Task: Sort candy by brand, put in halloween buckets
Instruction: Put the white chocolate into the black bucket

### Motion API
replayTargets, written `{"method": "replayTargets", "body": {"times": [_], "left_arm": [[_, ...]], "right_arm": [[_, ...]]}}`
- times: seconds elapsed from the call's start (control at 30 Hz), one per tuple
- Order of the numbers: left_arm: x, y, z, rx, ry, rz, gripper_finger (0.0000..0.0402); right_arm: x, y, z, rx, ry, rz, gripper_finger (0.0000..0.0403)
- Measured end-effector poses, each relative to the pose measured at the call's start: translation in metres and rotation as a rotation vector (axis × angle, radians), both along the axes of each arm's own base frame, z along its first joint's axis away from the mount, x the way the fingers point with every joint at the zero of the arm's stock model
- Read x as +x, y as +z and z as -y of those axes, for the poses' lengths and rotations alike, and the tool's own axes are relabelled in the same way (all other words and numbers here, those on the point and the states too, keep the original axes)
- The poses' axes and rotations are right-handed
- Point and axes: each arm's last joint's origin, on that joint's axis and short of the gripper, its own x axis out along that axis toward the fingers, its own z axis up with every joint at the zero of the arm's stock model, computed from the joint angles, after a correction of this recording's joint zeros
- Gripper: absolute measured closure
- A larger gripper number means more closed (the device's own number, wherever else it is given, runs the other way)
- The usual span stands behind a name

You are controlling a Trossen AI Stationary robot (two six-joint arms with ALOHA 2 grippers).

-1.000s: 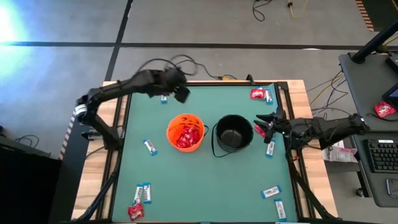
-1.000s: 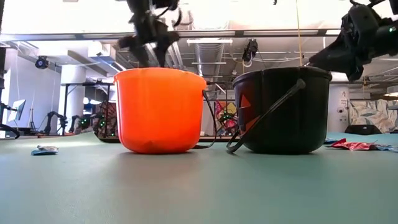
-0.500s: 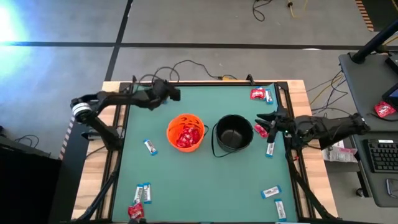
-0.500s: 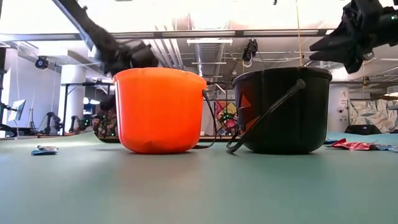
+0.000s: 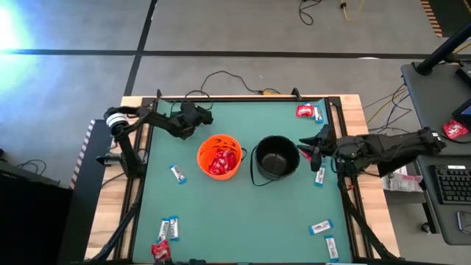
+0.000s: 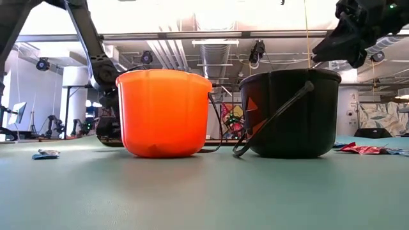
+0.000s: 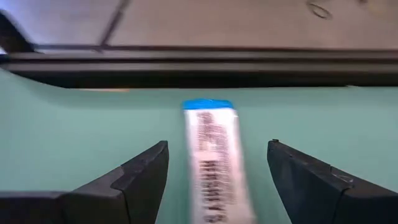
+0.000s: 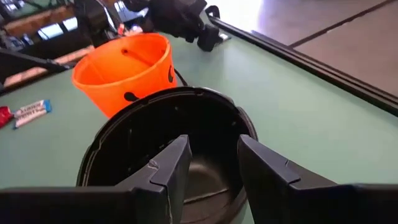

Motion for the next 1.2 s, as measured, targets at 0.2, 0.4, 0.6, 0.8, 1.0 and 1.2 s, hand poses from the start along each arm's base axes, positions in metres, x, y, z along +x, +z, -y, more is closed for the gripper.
{"method": "replayTargets", "body": {"times": [0.2, 0.4, 0.6, 0.8, 1.0, 1.2], "left_arm": [[-0.003, -0.011, 0.006, -0.013, 0.042, 0.028, 0.0147], [-0.016, -0.026, 0.018, -0.038, 0.136, 0.135, 0.0183], [-0.021, -0.029, 0.022, -0.027, 0.118, 0.077, 0.0268], [-0.023, -0.031, 0.024, -0.021, 0.087, 0.042, 0.031], [-0.022, -0.023, 0.027, -0.053, 0.004, 0.008, 0.0296], [-0.025, 0.006, 0.036, -0.126, -0.157, 0.022, 0.0293]], "right_arm": [[0.015, 0.005, -0.002, 0.002, -0.001, -0.035, 0.0277], [0.027, 0.013, -0.004, 0.001, 0.001, -0.054, 0.028], [0.036, 0.018, -0.006, 0.006, 0.013, -0.063, 0.0281], [0.038, 0.023, -0.006, 0.004, 0.02, -0.055, 0.0282], [0.039, 0.048, -0.006, -0.042, 0.044, -0.011, 0.029], [0.04, 0.074, -0.006, -0.084, 0.067, 0.047, 0.0301]]}}
